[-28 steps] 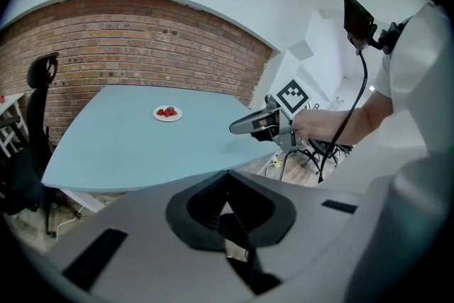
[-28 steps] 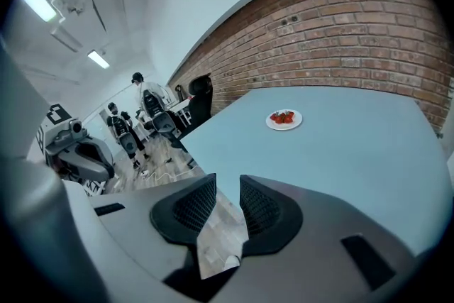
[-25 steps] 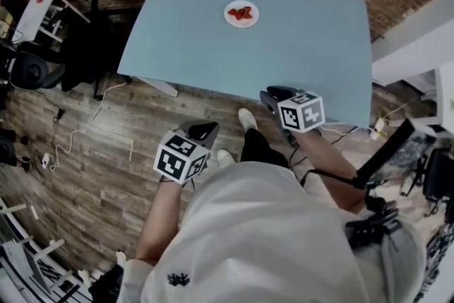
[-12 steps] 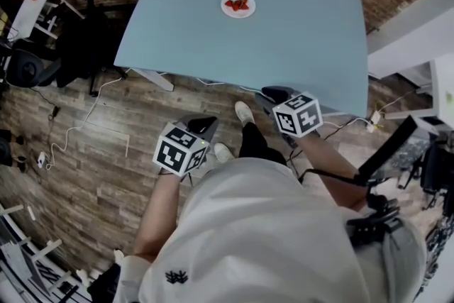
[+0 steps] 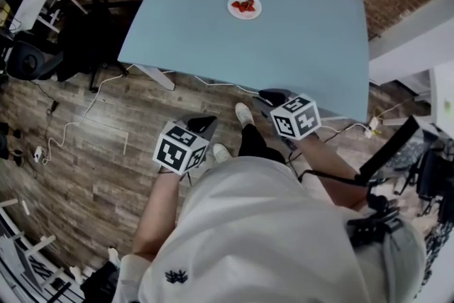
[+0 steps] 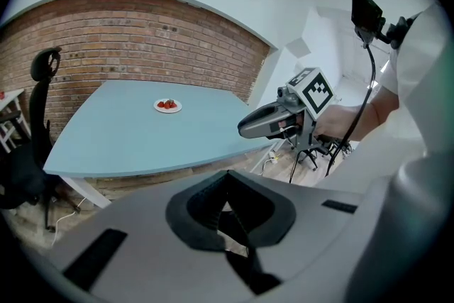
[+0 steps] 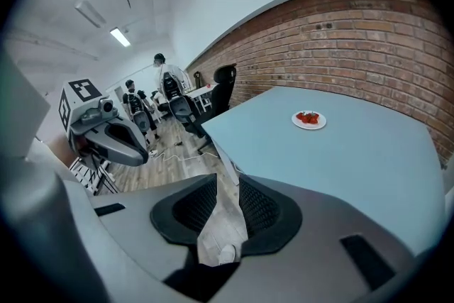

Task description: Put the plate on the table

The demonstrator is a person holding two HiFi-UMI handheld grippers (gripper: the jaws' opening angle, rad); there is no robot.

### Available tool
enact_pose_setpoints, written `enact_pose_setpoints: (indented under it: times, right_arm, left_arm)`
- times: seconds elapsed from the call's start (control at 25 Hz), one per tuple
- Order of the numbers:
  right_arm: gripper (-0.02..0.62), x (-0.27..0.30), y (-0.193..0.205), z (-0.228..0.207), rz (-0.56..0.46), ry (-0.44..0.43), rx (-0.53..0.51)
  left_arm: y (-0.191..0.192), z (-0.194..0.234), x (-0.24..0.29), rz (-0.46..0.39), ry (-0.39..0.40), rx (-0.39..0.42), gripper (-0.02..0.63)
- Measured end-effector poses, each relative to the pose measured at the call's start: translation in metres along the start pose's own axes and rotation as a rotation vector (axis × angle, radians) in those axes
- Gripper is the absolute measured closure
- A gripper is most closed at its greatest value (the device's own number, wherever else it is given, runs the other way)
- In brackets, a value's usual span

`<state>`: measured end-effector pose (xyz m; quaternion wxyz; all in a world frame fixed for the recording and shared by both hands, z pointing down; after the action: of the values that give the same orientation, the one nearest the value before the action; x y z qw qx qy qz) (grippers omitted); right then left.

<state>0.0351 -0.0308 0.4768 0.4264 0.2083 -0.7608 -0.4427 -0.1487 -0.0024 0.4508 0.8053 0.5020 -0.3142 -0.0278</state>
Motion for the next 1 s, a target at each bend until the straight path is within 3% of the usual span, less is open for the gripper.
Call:
enact_pose_setpoints:
  times: [1.0]
  right_arm:
    - [0.516,0.016,-0.005,0.009,0.022,-0.007,-0.039]
  left_arm:
    - [0.005,0.015,-0.004,0.004,0.001,-0.02,0.606]
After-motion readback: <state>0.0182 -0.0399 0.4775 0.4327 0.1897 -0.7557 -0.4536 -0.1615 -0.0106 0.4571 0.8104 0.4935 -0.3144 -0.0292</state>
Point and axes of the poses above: the fingertips, and each gripper's own axes: x forward along the fingers, z to its left, y out of its underside, the point moved 5 cm from there along -x, backward along the fingers, and after that the axes turned 15 degrees about -z, right-handed, at the moved point
